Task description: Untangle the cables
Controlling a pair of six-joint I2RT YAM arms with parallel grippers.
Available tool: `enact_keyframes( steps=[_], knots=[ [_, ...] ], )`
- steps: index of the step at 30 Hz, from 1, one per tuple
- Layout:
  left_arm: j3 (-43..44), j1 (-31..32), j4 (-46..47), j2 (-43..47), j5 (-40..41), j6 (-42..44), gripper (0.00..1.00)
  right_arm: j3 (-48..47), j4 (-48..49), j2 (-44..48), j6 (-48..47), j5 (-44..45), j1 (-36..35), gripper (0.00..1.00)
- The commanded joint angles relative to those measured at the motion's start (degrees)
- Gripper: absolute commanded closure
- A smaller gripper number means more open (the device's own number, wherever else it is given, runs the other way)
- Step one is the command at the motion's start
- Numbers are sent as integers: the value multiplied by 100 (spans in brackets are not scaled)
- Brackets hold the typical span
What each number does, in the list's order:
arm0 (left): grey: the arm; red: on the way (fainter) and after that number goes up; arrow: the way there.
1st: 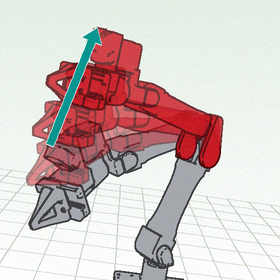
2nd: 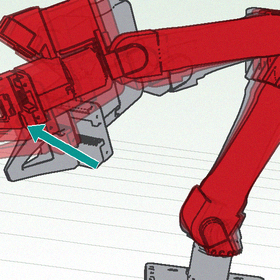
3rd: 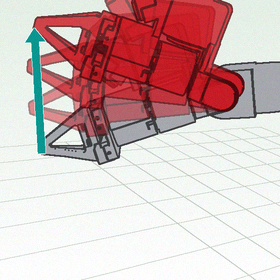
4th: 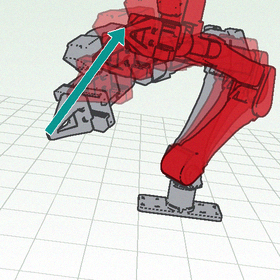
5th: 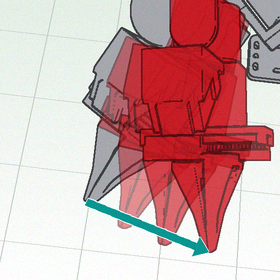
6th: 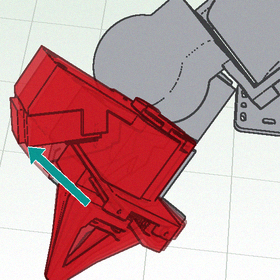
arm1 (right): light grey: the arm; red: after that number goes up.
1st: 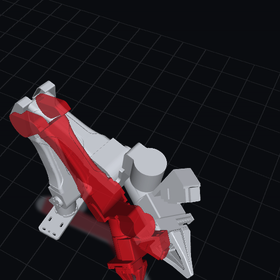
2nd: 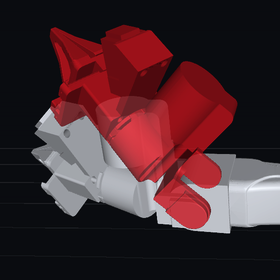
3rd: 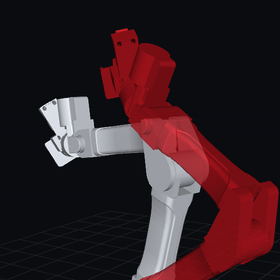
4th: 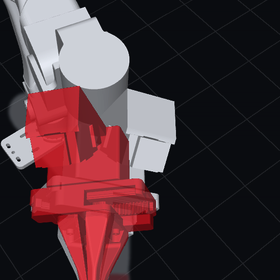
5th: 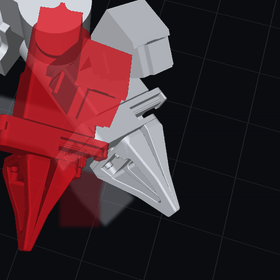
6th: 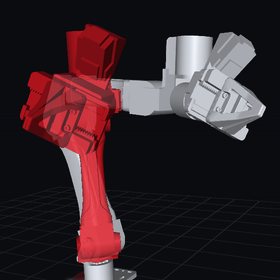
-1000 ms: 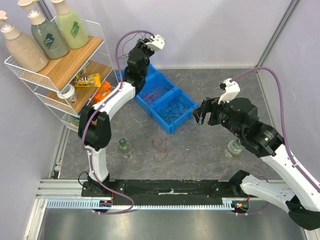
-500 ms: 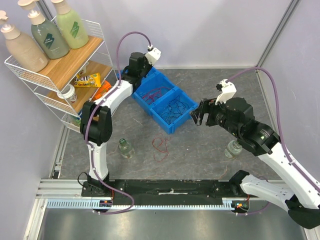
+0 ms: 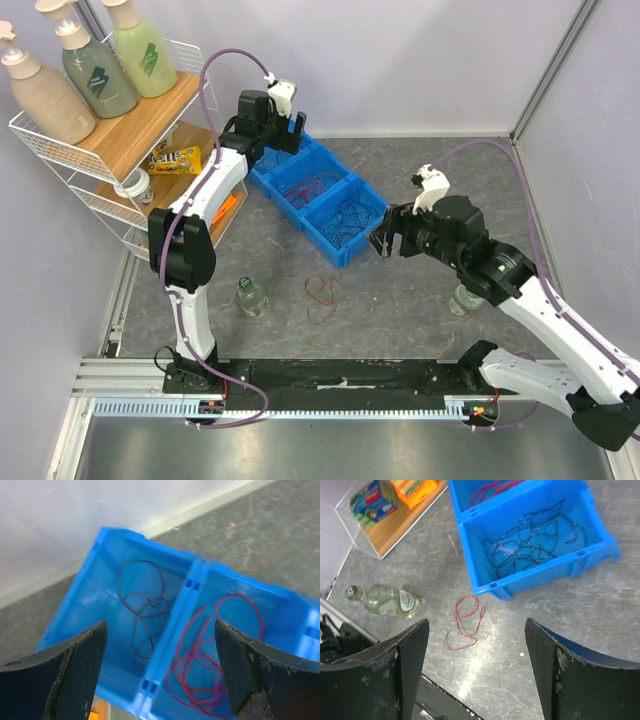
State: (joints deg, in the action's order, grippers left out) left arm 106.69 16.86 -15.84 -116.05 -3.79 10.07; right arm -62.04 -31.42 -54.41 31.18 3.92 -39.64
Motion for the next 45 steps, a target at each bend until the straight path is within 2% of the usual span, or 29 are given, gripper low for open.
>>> enact_keyframes(
  steps=[1,3,5,7,9,13,20,23,27,30,34,35,39,42,45],
  knots=[
    [212,45,-657,881,-700,-1424,9,402,864,-297,-287,-1094,-114,17],
    [-243,45,-422,1346,-1410,-2146,12,570,1128,-551,-401,-1026,-647,17],
    [-1015,98,191,1960,-2175,-2744,15,527,1121,-963,-612,-571,-1332,17],
    [-1798,264,781,2567,-2511,-3175,16,535,1190,-1394,-552,-245,-1739,17],
    [-2380,388,1029,3157,-2521,-3361,17,762,1435,-1624,-359,20,-1907,16],
    [-3548,388,986,4457,-2363,-3292,18,1229,1876,-1958,-253,389,-2012,17],
    [-5139,388,748,6083,-2530,-2782,16,1677,3043,-2810,-445,793,-2566,19],
    [-5510,397,836,6506,-2442,-2764,16,1626,3300,-3319,-761,1031,-2602,19],
    [-5633,397,845,6639,-2389,-2756,15,1300,3291,-3909,-1140,1391,-2602,22],
    [-5616,388,819,6586,-2424,-2729,15,1124,3248,-4234,-1219,1436,-2602,41],
    [-5625,397,828,6481,-2328,-2633,16,1220,3300,-4507,-1079,1418,-2619,55],
    [-5625,397,845,6472,-2284,-2624,16,1238,3283,-4551,-1053,1418,-2654,62],
    [-5651,397,1003,6428,-2126,-2580,16,1326,2968,-4483,-895,1418,-2882,98],
    [-5651,397,995,6393,-1749,-2527,16,1510,2808,-3738,-745,1357,-3023,100],
    [-5660,388,924,6393,-1152,-2527,16,1607,2729,-2447,-640,1575,-3023,100]
  ],
)
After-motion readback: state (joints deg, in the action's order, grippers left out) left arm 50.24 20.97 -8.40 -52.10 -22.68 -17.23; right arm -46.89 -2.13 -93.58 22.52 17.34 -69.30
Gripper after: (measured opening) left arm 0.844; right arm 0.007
